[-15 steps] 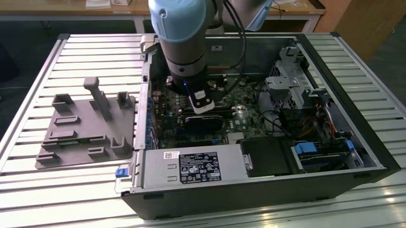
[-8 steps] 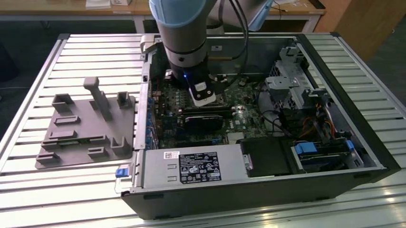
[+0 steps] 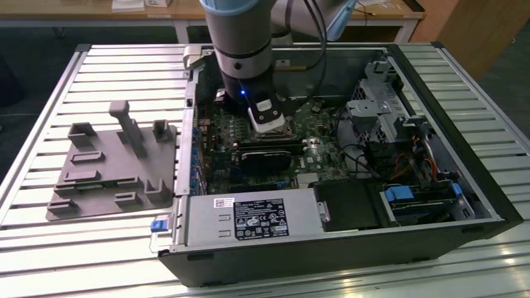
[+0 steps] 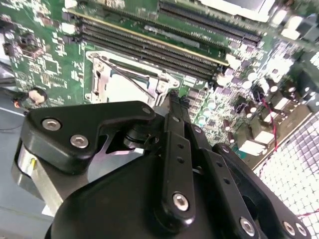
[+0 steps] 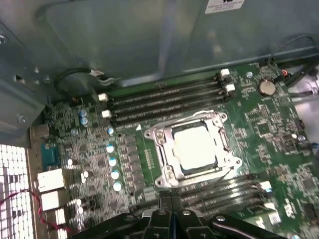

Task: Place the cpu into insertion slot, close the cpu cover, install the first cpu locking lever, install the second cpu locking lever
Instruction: 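Install the second cpu locking lever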

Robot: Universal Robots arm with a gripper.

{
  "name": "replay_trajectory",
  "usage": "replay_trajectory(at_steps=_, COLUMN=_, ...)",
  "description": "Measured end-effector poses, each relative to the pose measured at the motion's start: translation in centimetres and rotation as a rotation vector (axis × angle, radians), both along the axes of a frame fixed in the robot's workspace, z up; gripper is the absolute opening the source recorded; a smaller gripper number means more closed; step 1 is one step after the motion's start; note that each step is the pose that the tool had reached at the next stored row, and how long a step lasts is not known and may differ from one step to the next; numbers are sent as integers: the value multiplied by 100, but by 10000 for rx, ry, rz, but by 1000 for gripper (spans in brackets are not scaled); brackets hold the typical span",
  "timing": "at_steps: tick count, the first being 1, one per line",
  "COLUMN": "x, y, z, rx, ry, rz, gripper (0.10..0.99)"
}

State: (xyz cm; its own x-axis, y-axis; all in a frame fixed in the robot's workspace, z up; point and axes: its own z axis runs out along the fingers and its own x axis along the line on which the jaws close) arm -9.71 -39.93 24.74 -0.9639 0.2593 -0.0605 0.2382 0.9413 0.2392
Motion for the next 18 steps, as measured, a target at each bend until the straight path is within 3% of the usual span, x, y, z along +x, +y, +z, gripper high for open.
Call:
replay_trajectory(at_steps=4, x=55, y=0, z=19, rx=-193, ry=5, rz=-14, gripper=102)
replay_trajectory(at_steps=13, x=245, y=0, z=22, rx=-213, ry=60, rz=-43, gripper=102)
replay_trajectory(at_steps=18, x=262, y=0, z=8, rx=-253, ry=74, rz=-46, gripper=102)
